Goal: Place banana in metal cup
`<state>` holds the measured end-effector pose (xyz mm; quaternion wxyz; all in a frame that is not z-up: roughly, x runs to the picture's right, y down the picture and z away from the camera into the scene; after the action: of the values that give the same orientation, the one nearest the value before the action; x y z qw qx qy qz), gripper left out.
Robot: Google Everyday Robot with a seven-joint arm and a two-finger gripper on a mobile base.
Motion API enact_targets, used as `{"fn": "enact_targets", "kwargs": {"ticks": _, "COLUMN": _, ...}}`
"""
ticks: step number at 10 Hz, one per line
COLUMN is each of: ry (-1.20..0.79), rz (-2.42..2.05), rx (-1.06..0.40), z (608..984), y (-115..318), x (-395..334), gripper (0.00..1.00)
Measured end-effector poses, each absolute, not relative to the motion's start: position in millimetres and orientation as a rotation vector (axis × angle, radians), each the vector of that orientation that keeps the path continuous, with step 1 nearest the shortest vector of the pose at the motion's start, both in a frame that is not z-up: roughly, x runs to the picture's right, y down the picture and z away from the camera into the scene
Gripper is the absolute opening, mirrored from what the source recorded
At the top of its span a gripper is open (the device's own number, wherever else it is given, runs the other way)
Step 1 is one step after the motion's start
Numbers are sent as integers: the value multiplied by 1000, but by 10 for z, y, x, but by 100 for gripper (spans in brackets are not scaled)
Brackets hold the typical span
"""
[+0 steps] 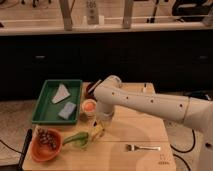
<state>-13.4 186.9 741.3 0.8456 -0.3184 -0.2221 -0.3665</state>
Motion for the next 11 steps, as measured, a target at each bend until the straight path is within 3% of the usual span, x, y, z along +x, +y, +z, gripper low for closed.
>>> {"fn": "enact_targets", "kwargs": {"ticks": 11, "ry": -474, "rz": -783, "rx": -660, "z": 7379, "y": 1773, "x": -86, "gripper": 80}}
